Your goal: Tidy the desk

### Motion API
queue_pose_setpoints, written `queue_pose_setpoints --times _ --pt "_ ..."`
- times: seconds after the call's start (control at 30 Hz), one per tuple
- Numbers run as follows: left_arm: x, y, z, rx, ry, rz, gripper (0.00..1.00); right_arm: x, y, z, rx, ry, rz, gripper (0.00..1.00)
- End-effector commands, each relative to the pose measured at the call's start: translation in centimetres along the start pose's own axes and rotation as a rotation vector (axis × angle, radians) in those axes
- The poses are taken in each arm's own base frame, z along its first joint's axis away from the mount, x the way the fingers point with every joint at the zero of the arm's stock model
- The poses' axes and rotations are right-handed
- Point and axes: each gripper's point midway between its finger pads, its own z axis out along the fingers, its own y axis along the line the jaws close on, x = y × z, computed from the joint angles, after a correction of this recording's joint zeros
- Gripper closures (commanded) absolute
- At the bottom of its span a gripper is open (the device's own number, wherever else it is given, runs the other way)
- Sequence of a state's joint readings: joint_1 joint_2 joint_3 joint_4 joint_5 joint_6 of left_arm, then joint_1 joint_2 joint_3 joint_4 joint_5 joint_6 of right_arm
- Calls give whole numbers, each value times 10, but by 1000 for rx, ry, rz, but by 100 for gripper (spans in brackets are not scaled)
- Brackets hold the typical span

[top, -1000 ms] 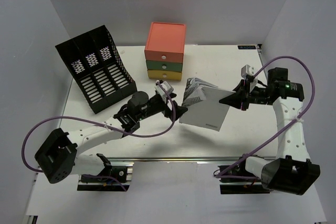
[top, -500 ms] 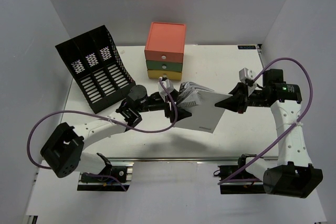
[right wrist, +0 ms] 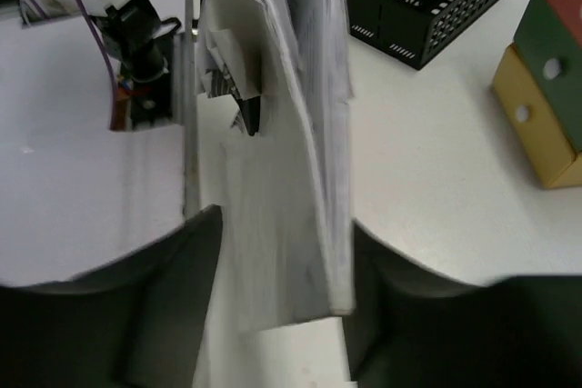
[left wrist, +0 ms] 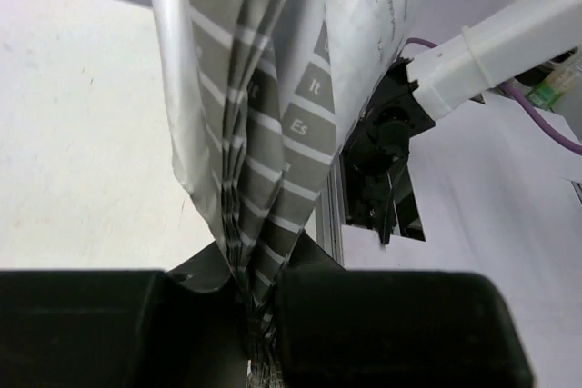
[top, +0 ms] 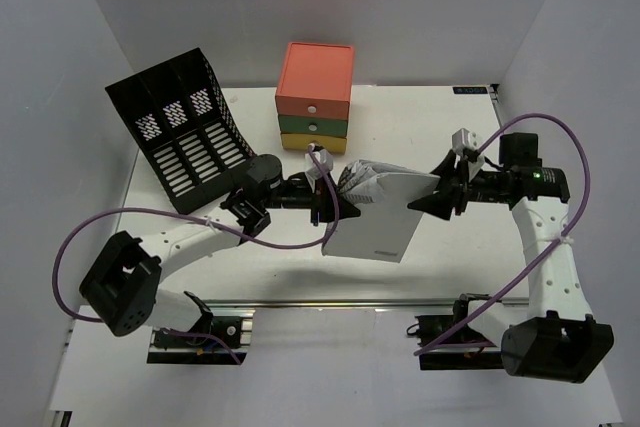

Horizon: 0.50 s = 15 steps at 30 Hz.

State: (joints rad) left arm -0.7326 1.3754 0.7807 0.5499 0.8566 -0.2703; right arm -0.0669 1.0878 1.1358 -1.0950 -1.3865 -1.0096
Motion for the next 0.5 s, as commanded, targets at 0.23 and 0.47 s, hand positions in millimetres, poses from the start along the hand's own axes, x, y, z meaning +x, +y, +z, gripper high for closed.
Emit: queue_pose_setpoints --times 0.23,0.47 --pt "-52 43 -54 -465 -107 64 100 11 -49 -12 273 95 -32 11" --pt "-109 40 -112 -721 -206 162 100 25 -91 -37 604 107 -15 11"
